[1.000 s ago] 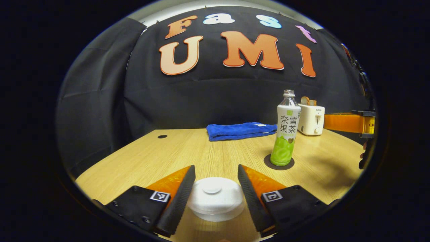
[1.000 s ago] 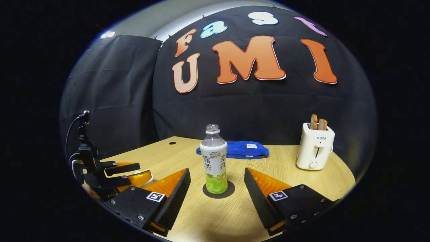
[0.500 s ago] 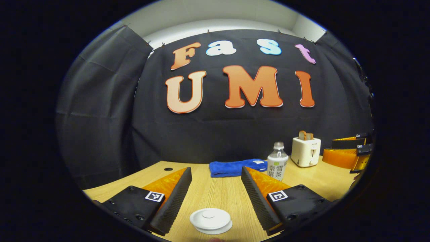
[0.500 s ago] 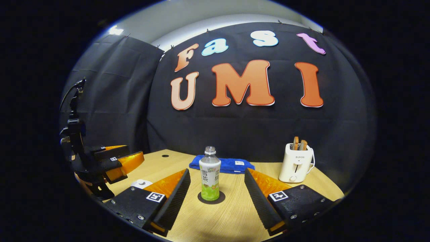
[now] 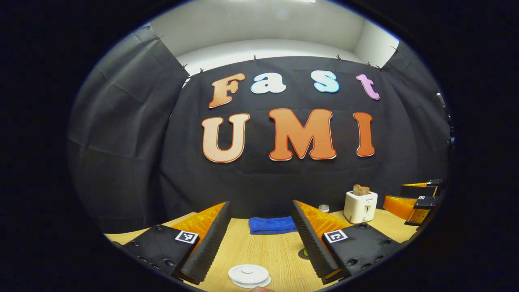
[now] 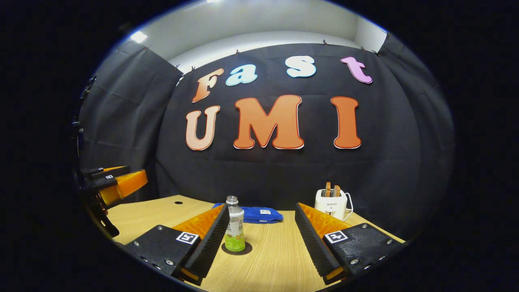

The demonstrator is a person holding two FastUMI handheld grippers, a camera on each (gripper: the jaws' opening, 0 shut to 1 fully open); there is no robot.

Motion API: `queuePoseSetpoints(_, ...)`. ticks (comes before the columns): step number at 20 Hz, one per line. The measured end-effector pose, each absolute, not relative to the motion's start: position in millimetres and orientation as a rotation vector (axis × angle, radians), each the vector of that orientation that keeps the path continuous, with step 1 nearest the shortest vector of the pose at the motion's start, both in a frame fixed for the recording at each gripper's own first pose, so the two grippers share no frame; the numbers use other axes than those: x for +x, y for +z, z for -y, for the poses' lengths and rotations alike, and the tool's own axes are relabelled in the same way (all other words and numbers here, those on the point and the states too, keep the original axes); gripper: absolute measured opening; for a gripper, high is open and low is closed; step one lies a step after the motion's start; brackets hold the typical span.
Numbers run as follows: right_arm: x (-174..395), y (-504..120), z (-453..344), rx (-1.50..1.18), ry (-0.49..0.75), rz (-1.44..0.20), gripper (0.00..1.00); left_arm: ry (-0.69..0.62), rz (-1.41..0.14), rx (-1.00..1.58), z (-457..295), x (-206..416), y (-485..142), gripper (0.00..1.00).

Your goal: Open the teacup lid with one hand, grasp the water bottle and pour water into the teacup with the other hand; after pouring, place the water bottle on the coaster and then close the teacup lid.

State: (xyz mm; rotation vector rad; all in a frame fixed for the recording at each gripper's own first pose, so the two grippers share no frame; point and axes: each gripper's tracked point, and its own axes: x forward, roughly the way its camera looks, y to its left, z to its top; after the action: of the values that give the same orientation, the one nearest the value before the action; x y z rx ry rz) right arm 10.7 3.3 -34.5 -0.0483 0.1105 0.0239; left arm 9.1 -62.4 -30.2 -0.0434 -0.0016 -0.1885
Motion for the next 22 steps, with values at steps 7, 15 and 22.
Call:
queuePoseSetpoints(7,4,-29,-4,-0.063,0.01,-0.094,0.97,-0.176,-0.008,-0.037,55,4,-36,0.96)
queuePoseSetpoints(15,3,-11,5,-0.081,-0.008,-0.07,0.97,-0.137,-0.007,-0.049,38,8,-35,0.94)
queuePoseSetpoints(22,-3,-4,13,-0.1,-0.024,-0.063,0.97,-0.125,0.03,-0.023,38,2,-19,0.94)
